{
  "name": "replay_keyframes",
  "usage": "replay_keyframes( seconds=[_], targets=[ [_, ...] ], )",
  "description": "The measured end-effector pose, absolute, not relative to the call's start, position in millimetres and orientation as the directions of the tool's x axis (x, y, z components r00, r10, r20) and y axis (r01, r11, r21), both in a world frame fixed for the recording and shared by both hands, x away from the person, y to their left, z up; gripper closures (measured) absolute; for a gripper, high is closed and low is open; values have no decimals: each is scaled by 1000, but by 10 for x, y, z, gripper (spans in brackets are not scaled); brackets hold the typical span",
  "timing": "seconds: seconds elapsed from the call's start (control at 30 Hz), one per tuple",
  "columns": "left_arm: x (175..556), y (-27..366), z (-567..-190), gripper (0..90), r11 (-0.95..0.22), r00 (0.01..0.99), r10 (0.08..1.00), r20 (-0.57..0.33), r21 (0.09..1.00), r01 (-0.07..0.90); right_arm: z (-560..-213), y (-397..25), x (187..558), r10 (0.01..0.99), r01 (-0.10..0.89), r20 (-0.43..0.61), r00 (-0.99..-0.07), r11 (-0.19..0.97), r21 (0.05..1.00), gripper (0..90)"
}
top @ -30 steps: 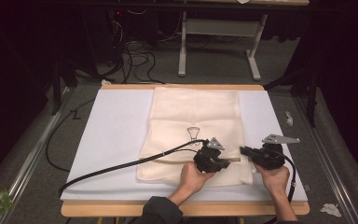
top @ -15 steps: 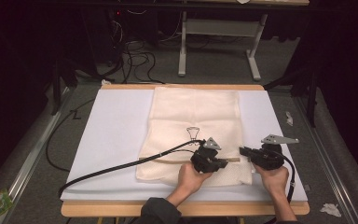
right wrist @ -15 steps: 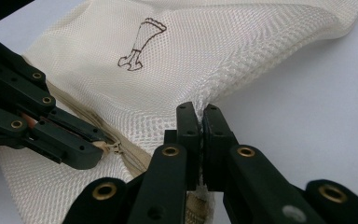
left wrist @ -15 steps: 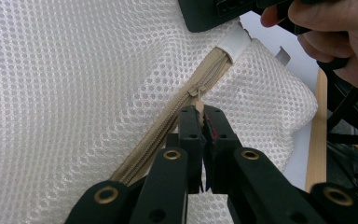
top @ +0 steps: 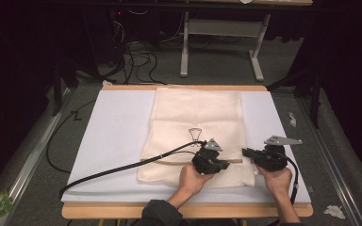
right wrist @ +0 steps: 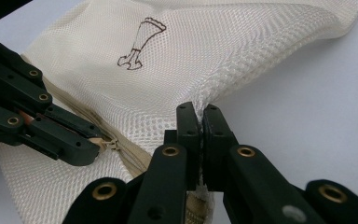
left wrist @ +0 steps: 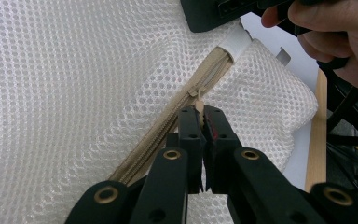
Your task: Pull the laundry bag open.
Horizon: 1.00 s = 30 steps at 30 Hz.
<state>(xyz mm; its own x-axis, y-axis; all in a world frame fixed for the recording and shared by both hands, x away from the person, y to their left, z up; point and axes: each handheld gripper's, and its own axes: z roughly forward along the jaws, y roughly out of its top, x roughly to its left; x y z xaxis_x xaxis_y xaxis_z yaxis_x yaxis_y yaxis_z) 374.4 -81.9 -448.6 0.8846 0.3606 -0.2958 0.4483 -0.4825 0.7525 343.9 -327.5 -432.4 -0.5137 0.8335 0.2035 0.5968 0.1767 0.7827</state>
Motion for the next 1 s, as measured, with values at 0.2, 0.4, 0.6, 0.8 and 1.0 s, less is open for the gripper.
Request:
replay_keyframes(
  seconds=[0.2,0.4,0.6,0.8,1.0],
  targets=[
    [3732,-762,-4486,872,-478,883,369,-291,755,448,-4329,-3270,3447,831,595,204,-518,177,784,887],
    [3735,-718,-4475,872,-480,883,371,-287,755,448,-4331,-3260,3448,831,594,207,-516,173,785,886],
    [3720,-678,-4484,872,-474,883,372,-286,759,446,-4320,-3253,3445,829,592,193,-525,193,782,886],
    [3713,-632,-4462,872,-470,883,377,-279,764,442,-4329,-3226,3445,823,592,201,-531,191,783,886],
    [3724,-601,-4472,872,-465,880,379,-287,762,449,-4307,-3218,3442,822,592,195,-535,200,781,886]
  ],
)
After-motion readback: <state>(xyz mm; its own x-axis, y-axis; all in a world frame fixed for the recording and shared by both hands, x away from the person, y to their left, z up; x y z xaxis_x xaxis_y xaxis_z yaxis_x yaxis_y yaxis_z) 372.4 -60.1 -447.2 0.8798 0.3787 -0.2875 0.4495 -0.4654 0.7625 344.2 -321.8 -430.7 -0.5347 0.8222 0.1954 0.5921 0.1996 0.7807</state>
